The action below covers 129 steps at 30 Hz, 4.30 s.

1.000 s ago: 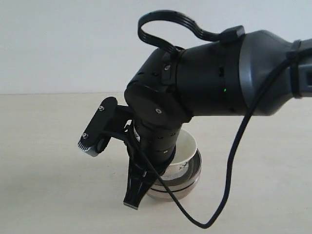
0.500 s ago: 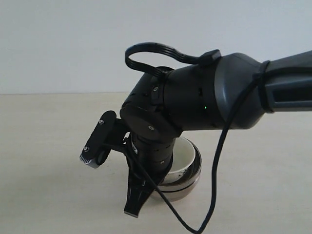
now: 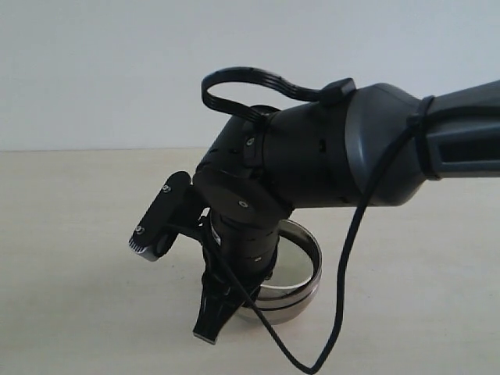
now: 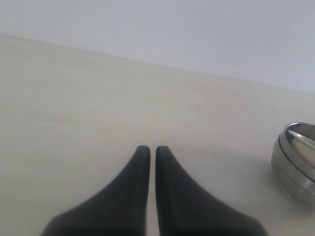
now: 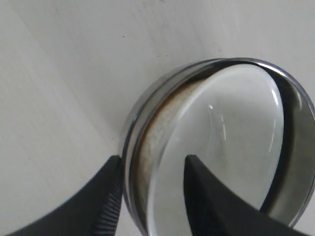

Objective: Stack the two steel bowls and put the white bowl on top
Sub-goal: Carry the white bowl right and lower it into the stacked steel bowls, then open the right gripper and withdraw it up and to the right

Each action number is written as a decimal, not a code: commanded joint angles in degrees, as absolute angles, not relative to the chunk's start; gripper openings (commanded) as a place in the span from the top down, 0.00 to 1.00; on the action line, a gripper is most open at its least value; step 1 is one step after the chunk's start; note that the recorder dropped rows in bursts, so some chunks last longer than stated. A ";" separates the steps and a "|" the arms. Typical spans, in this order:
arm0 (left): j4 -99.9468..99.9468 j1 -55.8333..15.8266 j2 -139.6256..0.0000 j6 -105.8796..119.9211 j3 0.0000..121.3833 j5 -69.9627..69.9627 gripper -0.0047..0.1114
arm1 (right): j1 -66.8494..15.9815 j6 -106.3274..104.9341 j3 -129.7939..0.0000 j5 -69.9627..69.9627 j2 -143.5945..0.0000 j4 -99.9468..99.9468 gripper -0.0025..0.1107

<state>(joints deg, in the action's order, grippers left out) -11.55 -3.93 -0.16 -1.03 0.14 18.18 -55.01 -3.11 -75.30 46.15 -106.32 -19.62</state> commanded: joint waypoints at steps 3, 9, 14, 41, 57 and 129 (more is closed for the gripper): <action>-11.51 -3.80 0.00 -1.53 0.00 17.93 0.93 | -54.82 -3.09 -75.26 48.13 -105.81 -21.11 0.69; -11.51 -3.80 0.00 -1.53 0.00 17.93 0.93 | -54.82 -2.98 -75.26 47.80 -105.81 -21.99 0.97; -11.51 -3.80 0.00 -1.53 0.00 17.93 0.93 | -54.82 -2.18 -75.26 47.91 -105.81 -21.99 0.92; -11.51 -3.80 0.00 -1.53 0.00 17.93 0.93 | -54.82 -1.85 -75.26 43.20 -100.66 -16.93 0.89; -11.51 -3.80 0.00 -1.53 0.00 17.93 0.93 | -53.81 -0.53 -75.26 39.59 -106.53 -15.25 0.89; -11.51 -3.80 0.00 -1.53 0.00 17.93 0.93 | -52.95 31.35 -54.10 20.15 -78.52 -41.34 0.89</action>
